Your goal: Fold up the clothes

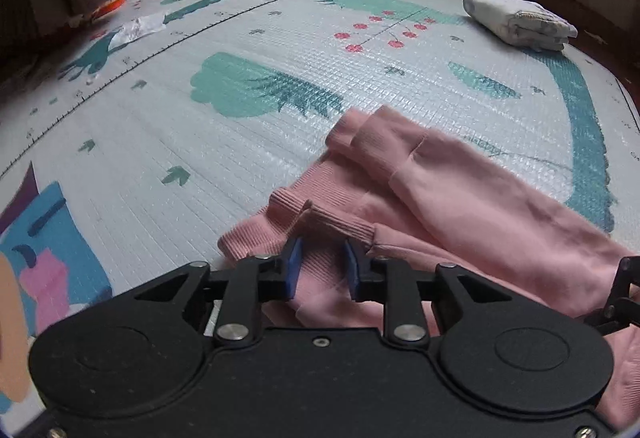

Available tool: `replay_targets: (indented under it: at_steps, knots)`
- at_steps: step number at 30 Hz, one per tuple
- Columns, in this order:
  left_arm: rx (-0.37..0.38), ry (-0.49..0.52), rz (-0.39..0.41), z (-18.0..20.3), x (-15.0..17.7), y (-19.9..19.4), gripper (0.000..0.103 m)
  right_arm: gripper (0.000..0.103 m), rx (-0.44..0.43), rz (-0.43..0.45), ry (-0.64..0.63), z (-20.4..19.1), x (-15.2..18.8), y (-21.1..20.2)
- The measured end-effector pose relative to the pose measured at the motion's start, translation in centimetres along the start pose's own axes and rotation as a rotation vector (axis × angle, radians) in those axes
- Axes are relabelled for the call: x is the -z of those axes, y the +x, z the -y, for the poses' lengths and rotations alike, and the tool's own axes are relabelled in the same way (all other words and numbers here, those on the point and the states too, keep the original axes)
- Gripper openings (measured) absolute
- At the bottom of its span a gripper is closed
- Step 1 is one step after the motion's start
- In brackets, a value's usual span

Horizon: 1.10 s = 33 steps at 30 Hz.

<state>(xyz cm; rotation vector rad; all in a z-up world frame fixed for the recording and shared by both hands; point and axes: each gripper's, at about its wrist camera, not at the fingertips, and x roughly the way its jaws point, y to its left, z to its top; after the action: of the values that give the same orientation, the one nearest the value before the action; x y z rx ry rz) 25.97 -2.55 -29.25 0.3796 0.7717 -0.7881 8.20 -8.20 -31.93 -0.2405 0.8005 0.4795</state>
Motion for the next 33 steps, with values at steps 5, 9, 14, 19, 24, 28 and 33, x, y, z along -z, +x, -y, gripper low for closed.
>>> replay_targets:
  at_steps: [5, 9, 14, 19, 24, 28, 33]
  knots:
    - [0.008, -0.006, 0.022, 1.2, -0.3, -0.3, 0.024, 0.074, 0.023, 0.076, 0.029, 3.0, 0.5, -4.4]
    - [0.009, 0.005, 0.007, 2.0, -0.7, -0.4, 0.024, 0.072, 0.035, 0.040, 0.131, 9.1, 0.3, -6.0]
    - [0.096, -0.140, 0.040, 1.6, -2.2, -1.6, 0.024, 0.069, -0.027, -0.018, 0.228, 17.9, -2.1, -7.4]
    - [0.151, -0.318, 0.007, 1.3, -1.9, -1.0, 0.025, 0.062, -0.112, -0.144, -0.005, 20.4, -4.3, -8.2]
    - [0.171, -0.481, -0.019, -0.6, -2.0, 1.2, 0.038, 0.056, -0.239, -0.228, -0.122, 19.4, -3.7, -8.7]
    - [0.179, -0.509, -0.044, -1.4, -3.3, 3.3, 0.038, 0.056, -0.298, -0.179, -0.076, 17.5, -0.3, -8.4]
    - [0.189, -0.545, -0.068, -1.8, -4.3, 5.4, 0.038, 0.056, -0.333, -0.113, -0.037, 13.9, 4.4, -6.8]
